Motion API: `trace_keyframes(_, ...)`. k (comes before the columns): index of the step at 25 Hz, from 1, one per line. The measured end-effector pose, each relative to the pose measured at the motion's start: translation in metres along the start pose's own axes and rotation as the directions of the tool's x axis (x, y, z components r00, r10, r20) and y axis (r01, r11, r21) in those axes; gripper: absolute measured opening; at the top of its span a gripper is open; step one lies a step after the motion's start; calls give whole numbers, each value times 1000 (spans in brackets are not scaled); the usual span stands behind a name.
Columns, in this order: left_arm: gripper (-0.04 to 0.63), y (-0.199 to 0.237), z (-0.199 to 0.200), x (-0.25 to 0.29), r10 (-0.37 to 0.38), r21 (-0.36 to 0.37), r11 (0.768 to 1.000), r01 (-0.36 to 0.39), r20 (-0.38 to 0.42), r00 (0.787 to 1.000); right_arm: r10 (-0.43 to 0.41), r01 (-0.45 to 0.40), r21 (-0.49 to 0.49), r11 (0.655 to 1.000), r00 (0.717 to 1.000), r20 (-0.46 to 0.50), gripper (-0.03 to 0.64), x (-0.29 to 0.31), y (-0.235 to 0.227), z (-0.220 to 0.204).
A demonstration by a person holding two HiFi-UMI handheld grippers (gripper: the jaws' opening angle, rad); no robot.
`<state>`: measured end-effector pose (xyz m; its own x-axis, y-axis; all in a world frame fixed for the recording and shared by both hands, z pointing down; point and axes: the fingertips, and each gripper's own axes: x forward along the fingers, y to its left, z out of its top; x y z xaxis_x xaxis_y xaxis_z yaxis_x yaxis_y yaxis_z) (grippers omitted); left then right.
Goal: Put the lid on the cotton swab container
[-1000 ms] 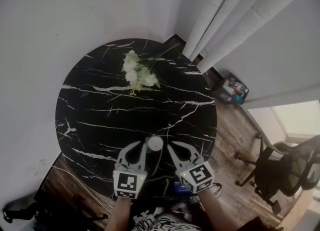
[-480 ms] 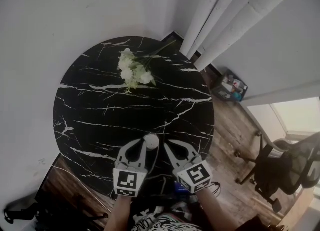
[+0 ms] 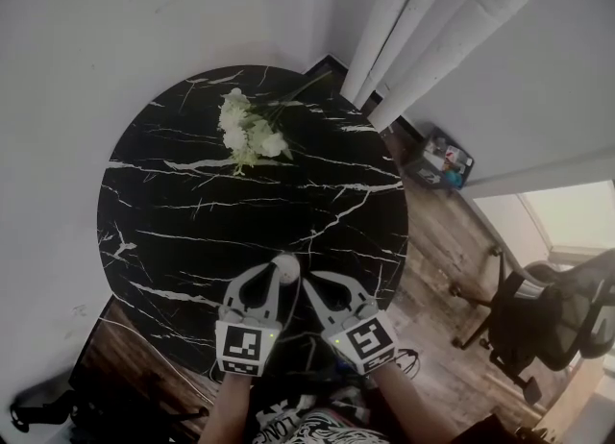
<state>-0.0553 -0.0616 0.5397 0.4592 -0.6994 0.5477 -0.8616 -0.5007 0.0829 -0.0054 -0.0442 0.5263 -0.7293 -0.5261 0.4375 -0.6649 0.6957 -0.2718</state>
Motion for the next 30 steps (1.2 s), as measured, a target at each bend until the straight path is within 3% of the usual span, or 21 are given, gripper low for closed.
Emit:
trace_keyframes(11,14,-3,2,5,-19,6,1000,19,3,1000,8,-8,-18,1000,1000,-17,18,7,1,-1)
trace_keyframes(21,14,-3,2,6,-18,-10,1000,18,6,1000,45,-50,-100,994,998,-52,18,12,5,-3)
trace_keyframes(30,14,-4,1,7,-21,-12,1000,21,8,1000,31,-35,-65,997,998,-56,18,13,3,-9)
